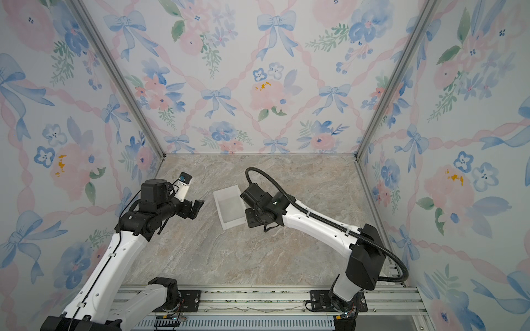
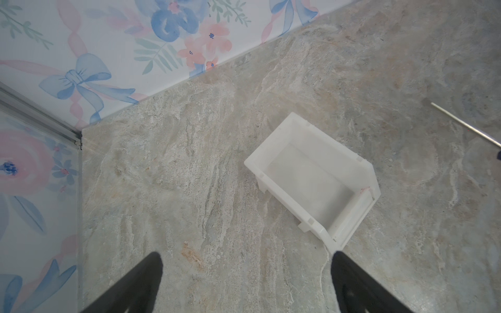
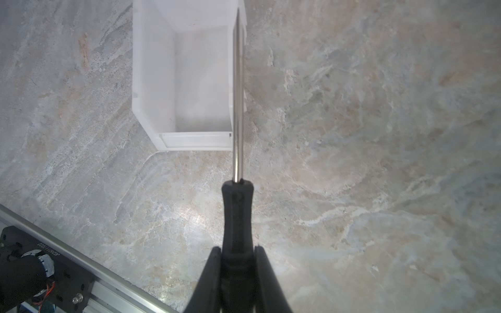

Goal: Put the screwdriver in the bin
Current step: Place the screwdriver into the bin.

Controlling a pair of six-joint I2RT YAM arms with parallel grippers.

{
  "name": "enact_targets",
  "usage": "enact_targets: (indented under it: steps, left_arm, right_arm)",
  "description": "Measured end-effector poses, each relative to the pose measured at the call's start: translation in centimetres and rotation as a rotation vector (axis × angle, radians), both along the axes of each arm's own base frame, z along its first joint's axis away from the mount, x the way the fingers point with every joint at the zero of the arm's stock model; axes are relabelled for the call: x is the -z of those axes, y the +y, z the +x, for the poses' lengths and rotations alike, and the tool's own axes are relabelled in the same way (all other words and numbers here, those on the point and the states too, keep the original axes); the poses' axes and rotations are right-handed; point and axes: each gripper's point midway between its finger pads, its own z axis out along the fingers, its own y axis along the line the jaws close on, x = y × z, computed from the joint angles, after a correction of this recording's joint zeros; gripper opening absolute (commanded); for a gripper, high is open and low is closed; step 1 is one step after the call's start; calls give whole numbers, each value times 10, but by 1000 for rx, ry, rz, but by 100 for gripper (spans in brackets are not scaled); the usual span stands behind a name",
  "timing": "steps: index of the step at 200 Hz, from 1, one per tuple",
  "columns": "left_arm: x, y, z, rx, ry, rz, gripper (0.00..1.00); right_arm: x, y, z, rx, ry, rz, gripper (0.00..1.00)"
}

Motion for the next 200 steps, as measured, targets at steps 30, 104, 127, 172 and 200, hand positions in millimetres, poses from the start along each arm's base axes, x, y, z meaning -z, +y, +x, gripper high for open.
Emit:
enact_targets:
  steps: [30,104,127,172,200]
  left_arm:
    - [-11,4,9,-30,-16,11,98]
    - [-19,4,14,-49,-20,-8,98]
    - [-18,4,16,-51,-12,-15,98]
    - [-12,2,17,-51,16,-23,98]
    - [-9,2,17,-51,26,-22,98]
  right_arm:
    - [14,38,18,-72,26,1,16]
    - [71,66,34,-106,111,-15,17]
    - [72,75,42,-107,99,-3,17]
    - [75,88,58,-104,71,20,17]
    - [87,93,67,-94,65,17,17]
